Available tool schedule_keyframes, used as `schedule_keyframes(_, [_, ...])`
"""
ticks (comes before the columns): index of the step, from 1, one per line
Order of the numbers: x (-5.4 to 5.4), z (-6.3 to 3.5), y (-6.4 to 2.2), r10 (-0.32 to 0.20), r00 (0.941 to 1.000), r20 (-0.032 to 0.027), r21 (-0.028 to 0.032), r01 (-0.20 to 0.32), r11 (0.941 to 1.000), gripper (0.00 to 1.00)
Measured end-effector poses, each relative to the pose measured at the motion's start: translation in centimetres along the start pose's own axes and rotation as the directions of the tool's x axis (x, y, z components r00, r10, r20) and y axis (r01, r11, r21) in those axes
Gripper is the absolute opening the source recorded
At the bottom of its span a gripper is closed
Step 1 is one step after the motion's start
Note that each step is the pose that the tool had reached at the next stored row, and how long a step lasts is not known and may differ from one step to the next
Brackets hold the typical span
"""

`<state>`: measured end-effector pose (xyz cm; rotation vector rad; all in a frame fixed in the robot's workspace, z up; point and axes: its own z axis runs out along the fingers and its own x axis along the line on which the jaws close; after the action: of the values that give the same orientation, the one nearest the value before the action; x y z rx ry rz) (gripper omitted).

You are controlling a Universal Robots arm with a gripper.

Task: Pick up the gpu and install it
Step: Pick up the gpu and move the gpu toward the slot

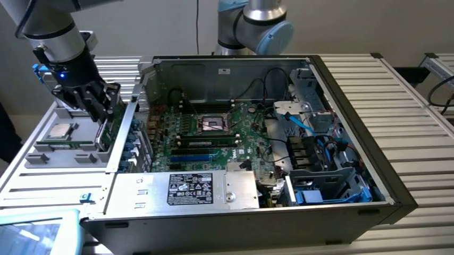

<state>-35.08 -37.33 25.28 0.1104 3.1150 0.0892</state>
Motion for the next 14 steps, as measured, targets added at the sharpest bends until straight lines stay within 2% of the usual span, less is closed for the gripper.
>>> schedule_keyframes(5, [-0.10,0.85,-0.16,0.000,1.0000,-0.0003,-0.0014,0.000,1.0000,0.43])
schedule_keyframes(14, [-0.26,1.02,-0.24,0.000,1.0000,-0.0023,-0.0017,0.000,1.0000,0.43])
